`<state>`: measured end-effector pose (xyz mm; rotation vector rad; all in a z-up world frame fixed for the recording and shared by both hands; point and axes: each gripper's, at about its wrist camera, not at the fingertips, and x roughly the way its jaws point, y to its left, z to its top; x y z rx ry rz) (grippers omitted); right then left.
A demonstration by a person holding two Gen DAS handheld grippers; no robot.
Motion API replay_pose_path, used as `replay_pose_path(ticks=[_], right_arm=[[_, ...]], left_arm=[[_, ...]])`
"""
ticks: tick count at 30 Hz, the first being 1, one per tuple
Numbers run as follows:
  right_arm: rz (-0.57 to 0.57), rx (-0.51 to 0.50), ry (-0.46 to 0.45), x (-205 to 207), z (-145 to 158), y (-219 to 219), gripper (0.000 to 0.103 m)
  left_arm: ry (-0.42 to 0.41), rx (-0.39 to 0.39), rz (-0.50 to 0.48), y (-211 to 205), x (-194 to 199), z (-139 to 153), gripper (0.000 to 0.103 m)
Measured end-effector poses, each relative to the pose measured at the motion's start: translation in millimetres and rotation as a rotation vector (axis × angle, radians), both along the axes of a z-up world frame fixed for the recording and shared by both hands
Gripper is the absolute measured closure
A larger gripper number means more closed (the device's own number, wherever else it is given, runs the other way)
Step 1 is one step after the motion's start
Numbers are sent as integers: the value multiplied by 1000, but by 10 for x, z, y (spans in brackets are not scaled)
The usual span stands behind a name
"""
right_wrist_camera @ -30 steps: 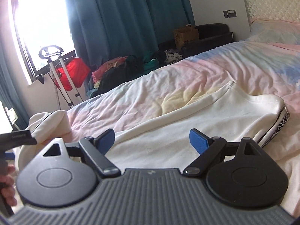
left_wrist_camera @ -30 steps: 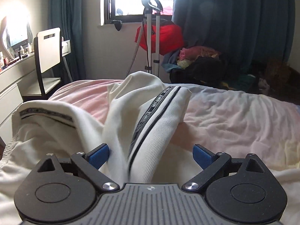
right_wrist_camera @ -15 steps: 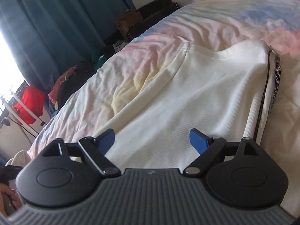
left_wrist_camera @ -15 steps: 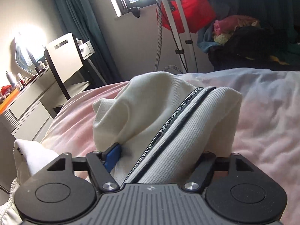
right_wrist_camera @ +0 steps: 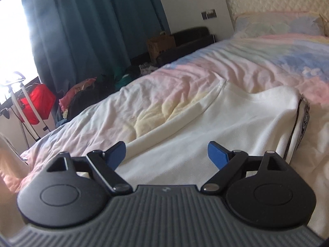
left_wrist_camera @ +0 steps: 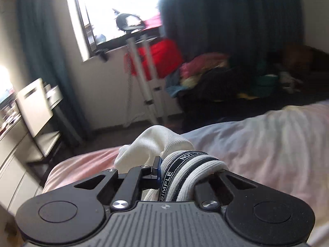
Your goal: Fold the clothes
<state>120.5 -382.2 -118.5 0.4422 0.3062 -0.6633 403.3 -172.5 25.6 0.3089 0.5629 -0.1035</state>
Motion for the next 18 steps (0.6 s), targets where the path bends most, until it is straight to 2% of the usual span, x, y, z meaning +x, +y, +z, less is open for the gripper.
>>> replay_pose_path(ticks=[2, 5, 7, 9, 11, 14, 16, 18], right_arm=[[1, -27, 25, -30, 9, 52, 15], [2, -34, 50, -70, 48, 95, 15], [-4, -31, 32, -131, 118, 111, 15], [-17, -20, 4, -183, 162, 133, 15], [-26, -9, -15, -209, 181, 158, 15], [-9, 0, 8, -126, 121, 188, 15], [5, 16, 21, -56, 69, 192, 15], [17, 34, 32, 17, 14, 189, 15]], left_arm=[[-39, -1, -163, -177, -271, 152, 94], [-40, -124, -394, -364, -623, 366, 94], [-23, -181, -632, -511, -864, 448, 94], [5, -173, -805, -713, -1002, 476, 93], [30, -135, -867, -960, -985, 437, 93], [60, -77, -926, -1335, -853, 302, 93], [97, -50, -957, -1605, -691, 116, 93], [78, 5, -941, -1842, -566, -117, 93]])
